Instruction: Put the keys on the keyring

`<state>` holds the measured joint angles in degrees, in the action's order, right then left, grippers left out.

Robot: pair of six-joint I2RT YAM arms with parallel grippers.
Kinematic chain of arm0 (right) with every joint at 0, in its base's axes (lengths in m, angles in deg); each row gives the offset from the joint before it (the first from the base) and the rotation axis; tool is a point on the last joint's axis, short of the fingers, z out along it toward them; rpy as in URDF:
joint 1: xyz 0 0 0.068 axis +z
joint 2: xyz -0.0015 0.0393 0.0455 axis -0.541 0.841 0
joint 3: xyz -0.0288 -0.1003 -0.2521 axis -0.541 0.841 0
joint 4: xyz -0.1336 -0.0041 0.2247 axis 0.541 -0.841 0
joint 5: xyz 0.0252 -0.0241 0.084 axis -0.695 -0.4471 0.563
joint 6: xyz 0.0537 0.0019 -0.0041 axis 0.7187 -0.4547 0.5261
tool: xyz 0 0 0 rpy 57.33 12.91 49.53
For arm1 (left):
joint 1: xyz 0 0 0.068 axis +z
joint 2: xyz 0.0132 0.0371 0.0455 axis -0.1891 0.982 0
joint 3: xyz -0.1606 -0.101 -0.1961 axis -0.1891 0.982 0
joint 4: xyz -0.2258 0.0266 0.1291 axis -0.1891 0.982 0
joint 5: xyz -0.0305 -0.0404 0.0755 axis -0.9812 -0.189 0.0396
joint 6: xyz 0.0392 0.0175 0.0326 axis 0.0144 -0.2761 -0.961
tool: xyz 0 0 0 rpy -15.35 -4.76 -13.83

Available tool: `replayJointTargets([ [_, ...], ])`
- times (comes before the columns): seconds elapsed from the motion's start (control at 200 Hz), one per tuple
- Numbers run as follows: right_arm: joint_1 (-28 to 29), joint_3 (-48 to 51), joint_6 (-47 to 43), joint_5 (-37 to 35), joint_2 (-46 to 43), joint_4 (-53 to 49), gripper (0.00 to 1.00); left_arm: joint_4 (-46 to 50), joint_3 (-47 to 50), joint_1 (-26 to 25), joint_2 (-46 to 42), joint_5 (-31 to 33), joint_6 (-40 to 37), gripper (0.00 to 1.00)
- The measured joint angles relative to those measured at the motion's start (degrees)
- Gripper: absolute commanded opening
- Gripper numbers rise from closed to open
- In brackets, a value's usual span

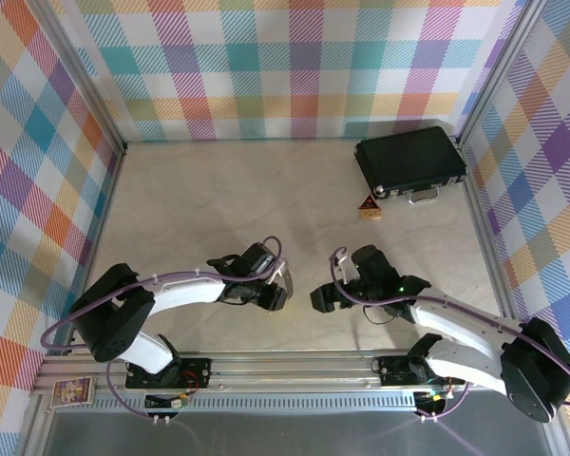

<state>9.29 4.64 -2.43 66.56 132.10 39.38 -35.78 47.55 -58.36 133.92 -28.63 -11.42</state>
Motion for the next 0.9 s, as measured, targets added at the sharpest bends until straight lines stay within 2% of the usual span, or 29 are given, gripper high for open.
replayJointTargets([
  [0.9, 0.00, 0.00, -0.02, -1.60, -2.03, -0.17, 0.89, -0.07, -0.39, -3.52, 0.68, -0.26, -0.22, 0.22],
])
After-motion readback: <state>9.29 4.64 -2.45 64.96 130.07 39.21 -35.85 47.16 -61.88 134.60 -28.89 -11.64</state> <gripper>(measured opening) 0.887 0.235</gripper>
